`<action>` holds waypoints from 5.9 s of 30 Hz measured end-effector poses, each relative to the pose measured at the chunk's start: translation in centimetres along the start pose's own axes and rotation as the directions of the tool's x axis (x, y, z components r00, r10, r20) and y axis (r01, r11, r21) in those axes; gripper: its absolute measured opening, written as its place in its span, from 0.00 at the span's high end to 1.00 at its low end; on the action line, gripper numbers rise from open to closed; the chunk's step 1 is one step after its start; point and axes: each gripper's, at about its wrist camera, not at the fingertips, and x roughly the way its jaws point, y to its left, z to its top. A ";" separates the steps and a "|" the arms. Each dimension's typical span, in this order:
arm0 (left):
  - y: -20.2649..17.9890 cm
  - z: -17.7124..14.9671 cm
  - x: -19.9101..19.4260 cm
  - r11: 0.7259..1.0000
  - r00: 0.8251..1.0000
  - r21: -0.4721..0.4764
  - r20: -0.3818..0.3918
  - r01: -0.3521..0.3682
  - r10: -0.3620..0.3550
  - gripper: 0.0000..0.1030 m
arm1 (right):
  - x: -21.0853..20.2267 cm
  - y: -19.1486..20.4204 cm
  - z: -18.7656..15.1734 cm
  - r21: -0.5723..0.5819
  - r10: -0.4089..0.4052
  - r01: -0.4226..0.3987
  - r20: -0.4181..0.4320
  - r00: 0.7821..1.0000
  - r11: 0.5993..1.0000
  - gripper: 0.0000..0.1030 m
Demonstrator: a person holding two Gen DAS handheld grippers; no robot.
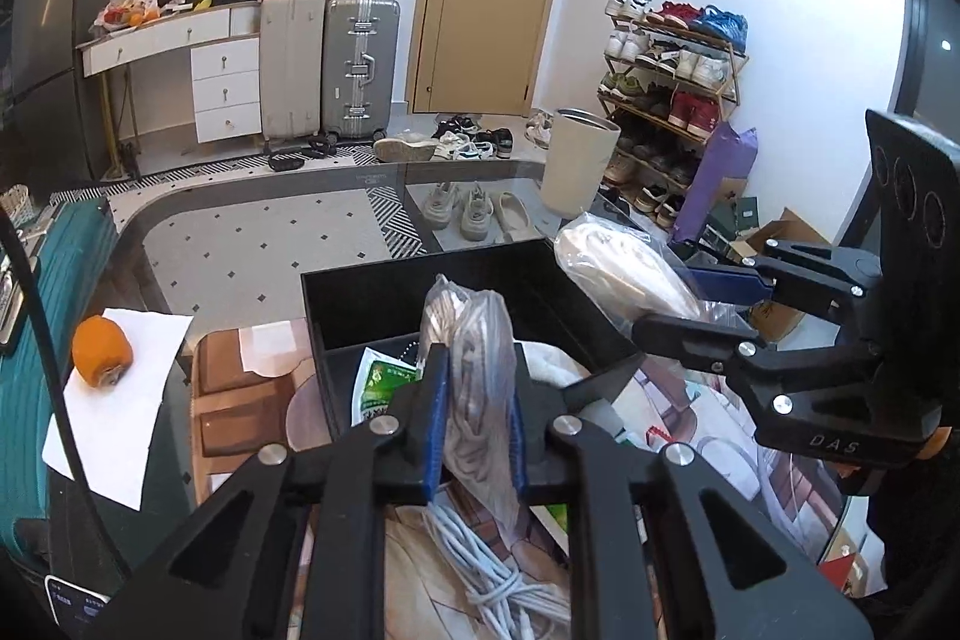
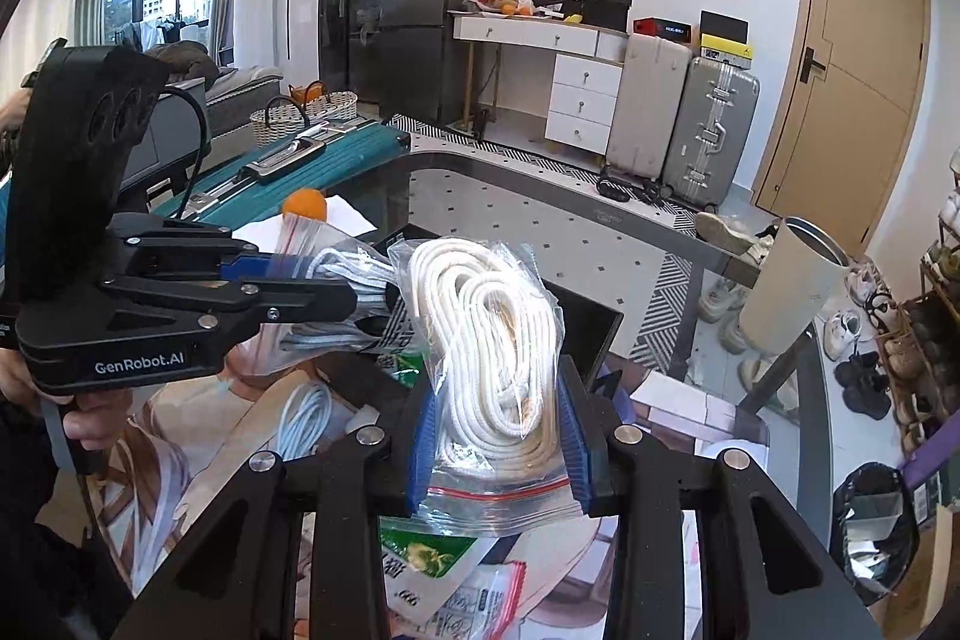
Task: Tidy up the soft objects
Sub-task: 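Lift both cable bags over the black box and release them inside, then move the right gripper to the red-white snack packet and grasp it, then lift the snack packet with the right gripper while the left grasps the loose white cable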
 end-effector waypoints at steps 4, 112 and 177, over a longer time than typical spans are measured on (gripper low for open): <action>0.3 0.5 0.1 1.000 1.000 0.001 0.016 -0.004 0.004 0.88 | 0.6 -0.4 0.4 -0.001 -0.005 0.005 0.000 1.000 1.000 0.66; -1.5 -7.8 1.1 0.974 0.956 0.015 -0.187 -0.226 0.225 0.00 | -0.3 -0.2 -10.9 0.113 -0.027 0.054 -0.231 0.973 0.992 0.01; -0.9 -8.9 2.0 0.982 0.941 0.056 -0.279 -0.182 0.190 0.59 | -0.5 -0.5 -12.0 0.147 0.022 0.009 -0.209 0.978 0.989 0.44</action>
